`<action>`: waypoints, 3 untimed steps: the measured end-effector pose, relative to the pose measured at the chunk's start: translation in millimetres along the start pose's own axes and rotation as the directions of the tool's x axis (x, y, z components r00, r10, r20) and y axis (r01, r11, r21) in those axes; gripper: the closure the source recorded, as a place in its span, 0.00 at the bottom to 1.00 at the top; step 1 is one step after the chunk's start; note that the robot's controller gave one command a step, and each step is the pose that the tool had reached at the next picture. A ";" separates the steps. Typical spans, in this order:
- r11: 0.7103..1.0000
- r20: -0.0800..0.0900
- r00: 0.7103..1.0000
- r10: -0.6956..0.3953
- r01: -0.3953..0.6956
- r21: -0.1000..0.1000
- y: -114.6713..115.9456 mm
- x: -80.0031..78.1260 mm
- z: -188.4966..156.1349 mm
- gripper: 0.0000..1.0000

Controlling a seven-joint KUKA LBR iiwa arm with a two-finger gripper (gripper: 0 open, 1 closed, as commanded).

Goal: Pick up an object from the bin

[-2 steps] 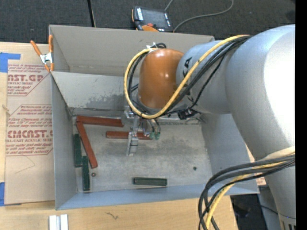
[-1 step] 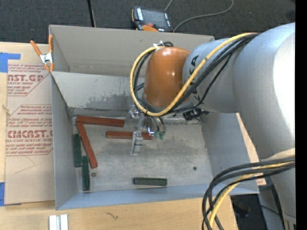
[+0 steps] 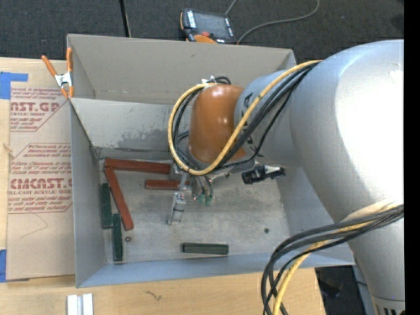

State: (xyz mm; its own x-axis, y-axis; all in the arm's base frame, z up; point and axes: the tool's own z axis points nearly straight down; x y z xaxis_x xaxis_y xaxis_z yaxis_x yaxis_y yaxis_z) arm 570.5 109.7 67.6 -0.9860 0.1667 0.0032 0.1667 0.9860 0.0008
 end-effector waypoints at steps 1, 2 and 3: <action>1.000 0.003 1.000 0.000 0.000 -0.001 0.6 0.1 0.2 0.00; 1.000 0.004 1.000 0.000 0.000 -0.002 1.0 -0.4 -0.6 1.00; 1.000 0.010 1.000 -0.001 0.001 -0.004 2.5 -1.7 -75.4 1.00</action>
Offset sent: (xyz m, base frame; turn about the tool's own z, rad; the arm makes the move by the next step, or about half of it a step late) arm 0.0000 0.0000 0.0000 0.0000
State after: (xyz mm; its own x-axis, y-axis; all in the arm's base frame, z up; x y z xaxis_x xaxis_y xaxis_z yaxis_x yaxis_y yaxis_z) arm 572.8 111.8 143.0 -0.9862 0.1657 -0.0071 0.1656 0.9862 0.0044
